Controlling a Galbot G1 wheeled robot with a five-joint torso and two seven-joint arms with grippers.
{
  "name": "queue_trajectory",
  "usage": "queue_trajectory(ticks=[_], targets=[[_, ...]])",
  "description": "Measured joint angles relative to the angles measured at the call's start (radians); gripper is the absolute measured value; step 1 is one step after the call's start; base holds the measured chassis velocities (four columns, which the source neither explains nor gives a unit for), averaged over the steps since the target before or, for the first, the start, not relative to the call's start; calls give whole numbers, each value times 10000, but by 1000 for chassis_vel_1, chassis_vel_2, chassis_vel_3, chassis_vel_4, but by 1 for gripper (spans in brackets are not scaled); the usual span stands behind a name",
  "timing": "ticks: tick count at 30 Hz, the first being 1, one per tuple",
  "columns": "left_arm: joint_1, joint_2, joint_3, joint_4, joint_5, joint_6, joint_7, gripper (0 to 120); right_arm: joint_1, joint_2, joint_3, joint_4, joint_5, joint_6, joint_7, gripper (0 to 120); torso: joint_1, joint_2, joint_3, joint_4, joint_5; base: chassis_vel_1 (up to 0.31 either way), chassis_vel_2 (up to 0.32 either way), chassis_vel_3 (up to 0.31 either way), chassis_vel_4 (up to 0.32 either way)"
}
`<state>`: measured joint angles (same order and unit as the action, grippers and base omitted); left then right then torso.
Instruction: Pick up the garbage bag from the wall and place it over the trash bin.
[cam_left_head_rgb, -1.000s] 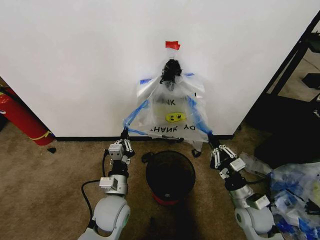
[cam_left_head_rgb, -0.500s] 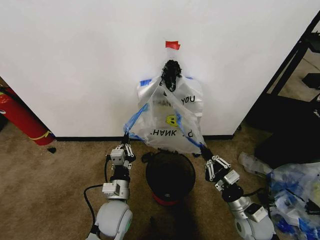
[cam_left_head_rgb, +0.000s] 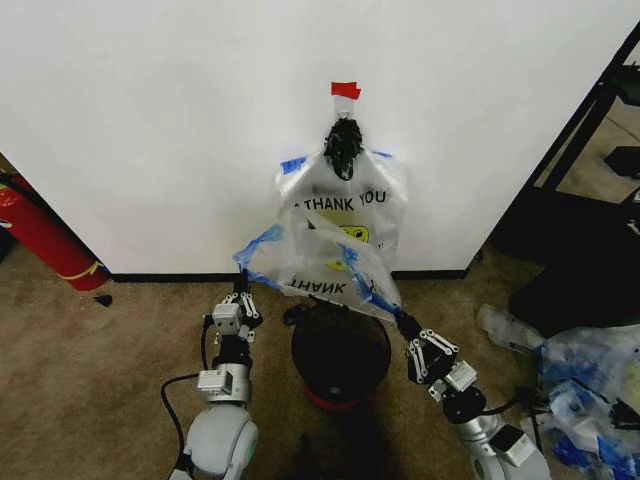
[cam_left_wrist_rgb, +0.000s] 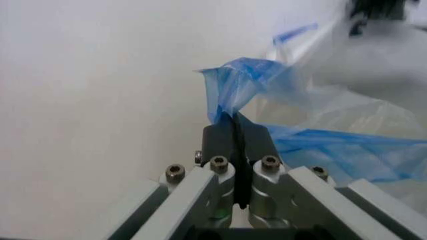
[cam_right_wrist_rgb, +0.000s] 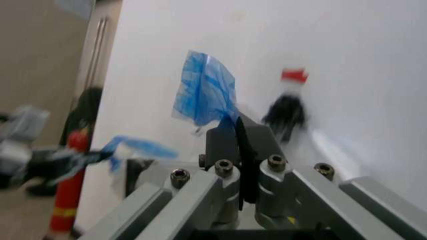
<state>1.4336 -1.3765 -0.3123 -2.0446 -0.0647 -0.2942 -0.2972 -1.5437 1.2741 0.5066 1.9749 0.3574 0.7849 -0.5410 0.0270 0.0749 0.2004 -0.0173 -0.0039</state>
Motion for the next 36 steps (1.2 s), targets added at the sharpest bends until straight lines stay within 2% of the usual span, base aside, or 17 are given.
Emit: queue_trajectory(ticks=[5,10,18,23,26,36], targets=[[471,201,-64,-820,29,-303,1,0,-37,-23,-7,513,218,235,387,0,0,0,0,1,-1,0,0,0,0],[999,505,-4,-2017,17,-600,275,0,36,-50,112,1243,245,259,691,0,0,0,0,0,0,0,0,0,0],[1951,761,109,-3108,245,-1004,692,0,135,-80,279,1690,227,-15,855,0,0,0,0,1,1,0,0,0,0],[2113,860,168,-3225,377,-1006,672,0,148,-79,320,1429,117,-22,840,0,0,1,0,0,0,0,0,0,0],[2109,872,363,-2825,422,-1082,508,0,220,-26,405,907,-90,120,701,0,0,0,0,0,1,0,0,0,0],[1789,603,737,-1861,365,-1162,411,0,506,68,588,458,-248,161,631,0,0,0,0,0,1,0,0,0,0]])
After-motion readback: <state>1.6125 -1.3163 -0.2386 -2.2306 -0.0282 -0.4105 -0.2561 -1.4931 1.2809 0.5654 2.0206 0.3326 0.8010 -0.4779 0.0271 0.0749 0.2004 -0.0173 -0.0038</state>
